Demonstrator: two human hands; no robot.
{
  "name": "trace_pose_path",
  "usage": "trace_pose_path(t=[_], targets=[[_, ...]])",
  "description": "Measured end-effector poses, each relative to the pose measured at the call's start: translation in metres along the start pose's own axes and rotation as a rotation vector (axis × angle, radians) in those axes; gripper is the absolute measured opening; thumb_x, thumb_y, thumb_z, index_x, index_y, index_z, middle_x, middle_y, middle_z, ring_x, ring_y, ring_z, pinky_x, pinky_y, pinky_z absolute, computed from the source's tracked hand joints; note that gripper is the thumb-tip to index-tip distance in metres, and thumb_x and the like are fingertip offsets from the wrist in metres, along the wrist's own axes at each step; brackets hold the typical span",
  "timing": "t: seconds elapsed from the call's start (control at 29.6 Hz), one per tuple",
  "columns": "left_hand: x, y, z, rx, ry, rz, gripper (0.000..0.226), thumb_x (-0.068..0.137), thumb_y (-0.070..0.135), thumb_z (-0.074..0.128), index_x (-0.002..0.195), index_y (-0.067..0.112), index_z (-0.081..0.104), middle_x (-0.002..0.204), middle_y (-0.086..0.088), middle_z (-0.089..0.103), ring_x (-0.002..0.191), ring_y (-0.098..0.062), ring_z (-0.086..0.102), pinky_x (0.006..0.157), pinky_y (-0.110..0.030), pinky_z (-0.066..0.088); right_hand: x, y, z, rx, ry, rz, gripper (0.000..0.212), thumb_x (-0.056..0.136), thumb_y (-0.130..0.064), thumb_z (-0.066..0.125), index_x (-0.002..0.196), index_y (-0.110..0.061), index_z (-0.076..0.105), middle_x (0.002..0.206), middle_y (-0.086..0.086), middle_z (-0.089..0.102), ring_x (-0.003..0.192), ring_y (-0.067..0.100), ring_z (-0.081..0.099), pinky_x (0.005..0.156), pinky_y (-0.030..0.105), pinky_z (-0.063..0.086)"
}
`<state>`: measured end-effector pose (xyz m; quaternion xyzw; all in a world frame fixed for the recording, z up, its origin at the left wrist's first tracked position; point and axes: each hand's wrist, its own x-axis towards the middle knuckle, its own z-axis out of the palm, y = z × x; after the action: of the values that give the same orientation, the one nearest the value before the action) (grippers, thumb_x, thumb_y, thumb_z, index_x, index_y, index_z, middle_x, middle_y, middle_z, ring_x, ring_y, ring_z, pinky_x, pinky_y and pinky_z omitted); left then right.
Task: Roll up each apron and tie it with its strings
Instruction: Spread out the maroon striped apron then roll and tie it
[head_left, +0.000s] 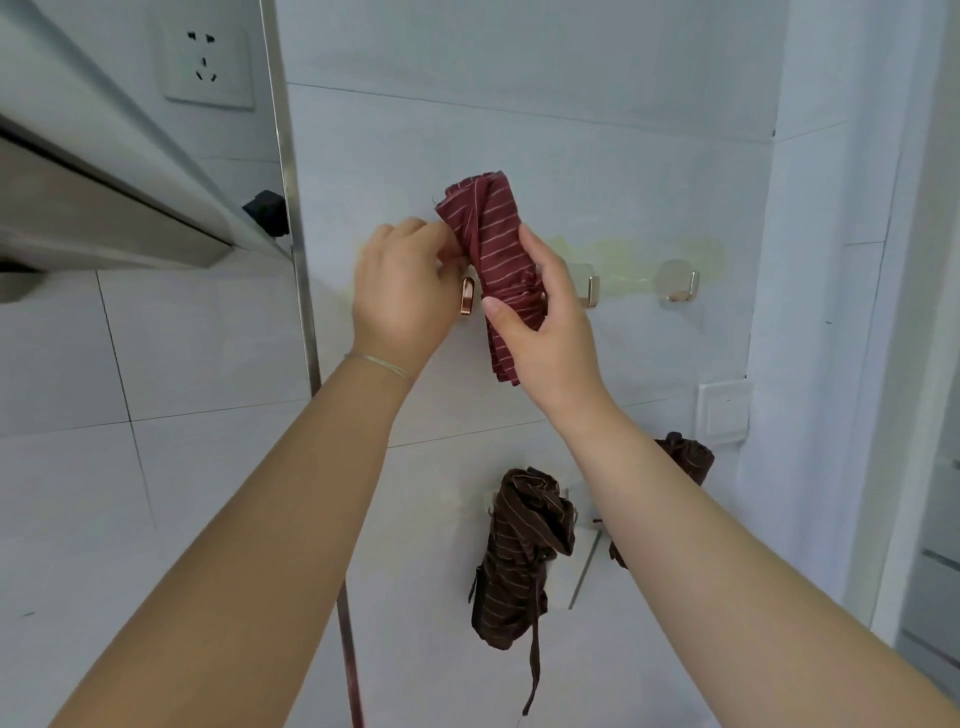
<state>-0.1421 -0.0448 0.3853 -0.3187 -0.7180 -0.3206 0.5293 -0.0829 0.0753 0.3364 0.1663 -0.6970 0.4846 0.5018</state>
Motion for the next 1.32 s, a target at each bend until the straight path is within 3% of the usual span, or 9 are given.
trace_pose_path(t=[0.17, 0.34, 0.51, 0.64, 0.74, 0.84, 0.95, 1.18, 1.32], targets=[[-0.011, -0.011, 0.001, 0.083, 0.079, 0.057, 0.014, 0.077, 0.010, 0.055, 0.072, 0.012, 0.068, 0.075, -0.005, 0.066, 0.070, -0.029, 0.051, 0.061, -0.037, 0.041, -0.011, 0.006, 0.009, -0.072, -0.033, 0.020, 0.066, 0.090, -0.018, 0.065, 0.147, -0.029, 0.034, 0.137, -0.013, 0.047, 0.126, 0.005, 0.047, 0.106, 0.033, 0.043], [-0.027, -0.014, 0.003, 0.126, 0.159, 0.072, 0.013, 0.076, 0.011, 0.061, 0.067, 0.017, 0.067, 0.067, 0.000, 0.064, 0.062, -0.023, 0.045, 0.058, -0.029, 0.026, -0.030, 0.013, 0.013, -0.123, 0.007, 0.000, 0.067, 0.089, -0.023, 0.065, 0.145, -0.037, 0.029, 0.138, -0.009, 0.046, 0.126, 0.006, 0.047, 0.102, 0.037, 0.046], [-0.042, -0.015, 0.003, 0.086, 0.192, 0.131, 0.015, 0.083, 0.008, 0.057, 0.075, 0.014, 0.068, 0.067, -0.001, 0.063, 0.059, -0.021, 0.043, 0.056, -0.029, 0.025, -0.053, 0.018, 0.019, -0.149, 0.008, -0.004, 0.069, 0.087, -0.021, 0.068, 0.142, -0.030, 0.028, 0.138, -0.005, 0.046, 0.121, 0.007, 0.048, 0.099, 0.034, 0.047], [-0.049, -0.015, 0.002, 0.062, 0.138, 0.129, 0.019, 0.085, 0.012, 0.051, 0.086, 0.010, 0.069, 0.084, -0.006, 0.068, 0.069, -0.029, 0.056, 0.058, -0.033, 0.037, -0.059, 0.017, 0.017, -0.159, -0.002, -0.021, 0.063, 0.088, -0.022, 0.066, 0.141, -0.025, 0.032, 0.137, -0.006, 0.043, 0.119, 0.000, 0.046, 0.094, 0.016, 0.043], [-0.056, -0.011, 0.001, -0.080, 0.105, 0.005, 0.020, 0.089, 0.016, 0.051, 0.099, 0.011, 0.068, 0.097, -0.003, 0.066, 0.079, -0.022, 0.059, 0.067, -0.041, 0.050, -0.066, 0.014, 0.012, -0.160, -0.009, -0.011, 0.056, 0.090, -0.021, 0.064, 0.138, -0.024, 0.037, 0.134, -0.007, 0.044, 0.117, 0.003, 0.048, 0.092, 0.016, 0.042], [-0.068, 0.001, -0.002, -0.220, 0.151, -0.142, 0.021, 0.091, 0.013, 0.050, 0.108, 0.015, 0.061, 0.102, 0.002, 0.056, 0.079, -0.009, 0.052, 0.071, -0.023, 0.048, -0.075, 0.013, 0.005, -0.153, 0.007, -0.003, 0.049, 0.091, -0.018, 0.062, 0.134, -0.021, 0.041, 0.130, -0.007, 0.046, 0.115, 0.005, 0.050, 0.094, 0.024, 0.046], [-0.086, 0.015, -0.004, -0.212, 0.235, -0.105, 0.018, 0.091, 0.008, 0.051, 0.107, 0.009, 0.058, 0.104, -0.006, 0.052, 0.077, -0.008, 0.048, 0.065, -0.010, 0.039, -0.085, 0.014, -0.005, -0.132, 0.039, -0.002, 0.040, 0.091, -0.013, 0.059, 0.129, -0.016, 0.045, 0.126, -0.003, 0.051, 0.115, 0.007, 0.052, 0.095, 0.031, 0.048], [-0.165, 0.046, 0.022, -0.333, 0.073, 0.025, 0.015, 0.089, 0.001, 0.053, 0.100, 0.006, 0.062, 0.103, -0.005, 0.049, 0.068, -0.009, 0.046, 0.057, -0.025, 0.045, -0.125, 0.026, -0.040, -0.160, 0.074, 0.079, 0.018, 0.092, -0.005, 0.056, 0.096, -0.023, 0.059, 0.096, -0.006, 0.064, 0.089, 0.002, 0.059, 0.072, 0.011, 0.045], [-0.229, 0.071, 0.035, -0.469, -0.044, -0.053, 0.015, 0.088, 0.002, 0.051, 0.092, 0.006, 0.065, 0.104, 0.002, 0.045, 0.071, -0.013, 0.051, 0.052, -0.035, 0.045, -0.176, 0.048, -0.066, -0.138, 0.099, 0.245, 0.028, 0.090, -0.008, 0.056, 0.090, -0.036, 0.057, 0.086, -0.014, 0.064, 0.079, 0.010, 0.063, 0.072, 0.025, 0.051]])
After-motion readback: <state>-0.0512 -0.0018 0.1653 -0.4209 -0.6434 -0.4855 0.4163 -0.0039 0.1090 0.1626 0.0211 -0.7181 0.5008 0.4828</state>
